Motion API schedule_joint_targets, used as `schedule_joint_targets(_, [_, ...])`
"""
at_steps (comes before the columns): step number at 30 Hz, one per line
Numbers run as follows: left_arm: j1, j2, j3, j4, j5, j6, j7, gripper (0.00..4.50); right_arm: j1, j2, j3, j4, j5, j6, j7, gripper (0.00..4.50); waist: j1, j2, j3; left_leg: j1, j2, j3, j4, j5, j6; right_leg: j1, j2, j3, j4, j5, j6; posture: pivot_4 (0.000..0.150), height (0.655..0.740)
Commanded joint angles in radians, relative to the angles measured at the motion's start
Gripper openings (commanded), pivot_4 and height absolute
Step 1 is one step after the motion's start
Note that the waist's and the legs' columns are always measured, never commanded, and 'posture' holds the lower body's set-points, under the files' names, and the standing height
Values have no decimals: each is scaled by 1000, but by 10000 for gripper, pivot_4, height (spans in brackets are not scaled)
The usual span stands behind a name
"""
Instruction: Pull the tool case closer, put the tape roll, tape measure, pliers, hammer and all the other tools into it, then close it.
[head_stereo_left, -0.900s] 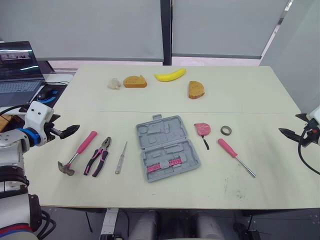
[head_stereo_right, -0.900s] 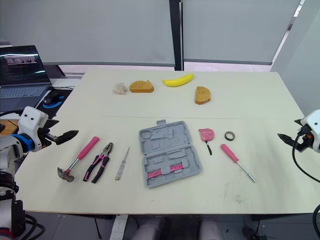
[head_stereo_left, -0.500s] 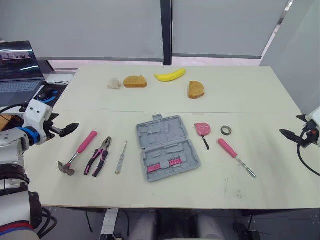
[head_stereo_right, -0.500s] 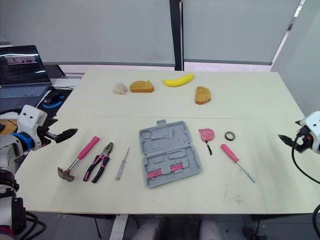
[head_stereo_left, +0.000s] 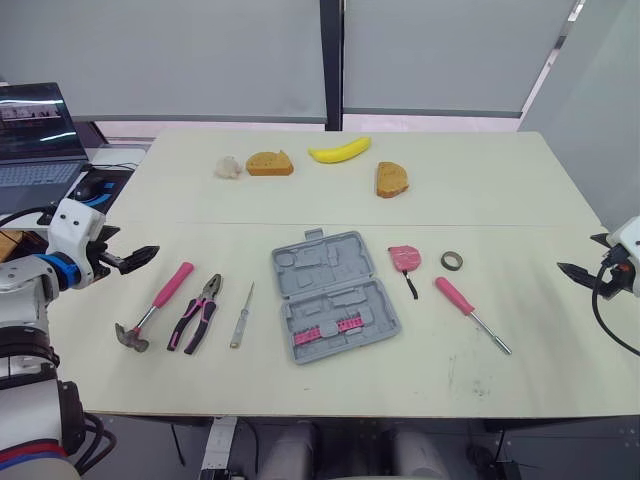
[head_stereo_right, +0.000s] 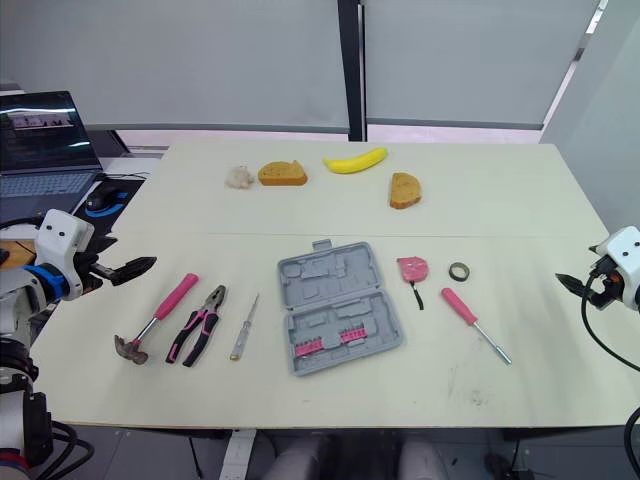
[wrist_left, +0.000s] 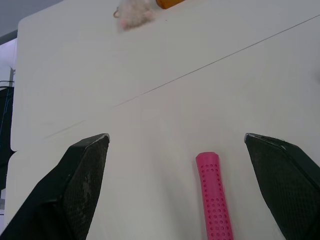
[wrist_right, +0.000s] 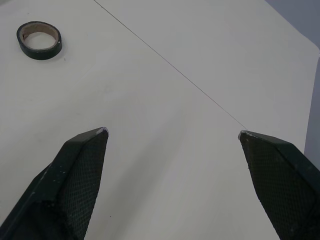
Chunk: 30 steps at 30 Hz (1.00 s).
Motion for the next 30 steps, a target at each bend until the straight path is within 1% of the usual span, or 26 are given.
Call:
schedule_joint_targets(1, [28,33,53,-55,-60,31,-42,45000,-12,-1,-3,-32,4,-12,-10,42718,-1,0,0,0,0,0,0,0,0,0,0,0,0,0,0,1500,7400])
schedule_joint_targets(3, [70,38,75,-116,-93,62,-71,40887,-2,18,-7,-98,28,22,3,38137,-7,0,0,0,0,0,0,0,0,0,0,0,0,0,0,1500,7400])
schedule_joint_targets(4, [102,38,86,-161,-112,84,-85,38800,7,32,-7,-143,39,45,5,34864,-10,0,0,0,0,0,0,0,0,0,0,1,0,0,0,1500,7400])
schedule_joint_targets(6, [194,26,102,-298,-152,145,-106,32155,33,68,16,-255,35,102,-6,27518,-16,0,0,0,1,0,0,0,0,0,0,1,0,0,0,1500,7400])
schedule_joint_targets(9, [334,-11,87,-551,-188,238,-94,21883,43,135,72,-415,3,202,-53,19591,-17,0,0,0,1,-1,0,0,0,-1,0,2,0,1,-2,1500,7400])
schedule_joint_targets(10, [360,-21,82,-608,-194,258,-83,19150,45,147,86,-455,-1,225,-53,17520,-15,1,0,0,1,-1,0,0,0,-1,0,2,1,1,-2,1500,7400])
schedule_joint_targets(14, [418,-87,-6,-833,-167,318,-30,6489,-1,231,210,-549,-80,249,-71,8161,5,1,0,0,1,-1,0,0,0,-2,0,2,0,1,-2,1500,7400])
schedule_joint_targets(16, [422,-114,-64,-899,-137,331,-7,56,-33,275,262,-564,-106,258,-72,3544,10,1,0,0,1,-1,0,0,0,-2,0,2,0,1,-2,1500,7400])
schedule_joint_targets(18, [413,-135,-132,-935,-92,336,16,0,-71,321,312,-560,-134,260,-74,95,12,1,0,-1,1,-1,0,0,0,-2,0,2,-1,2,-2,1500,7400])
schedule_joint_targets(22, [387,-180,-227,-925,-20,313,56,0,-138,405,384,-525,-173,259,-76,95,12,1,0,-1,1,-1,0,0,0,-1,0,2,-1,2,-2,1500,7400])
schedule_joint_targets(26, [369,-216,-270,-878,19,283,75,0,-197,462,439,-462,-214,245,-78,95,11,1,0,-1,1,-1,1,0,-1,-1,1,1,-1,2,-2,1500,7400])
schedule_joint_targets(30, [332,-260,-327,-824,63,267,93,0,-269,523,500,-325,-278,167,-116,95,10,1,0,-1,1,-2,1,0,-1,-1,1,1,0,2,-2,1500,7400])
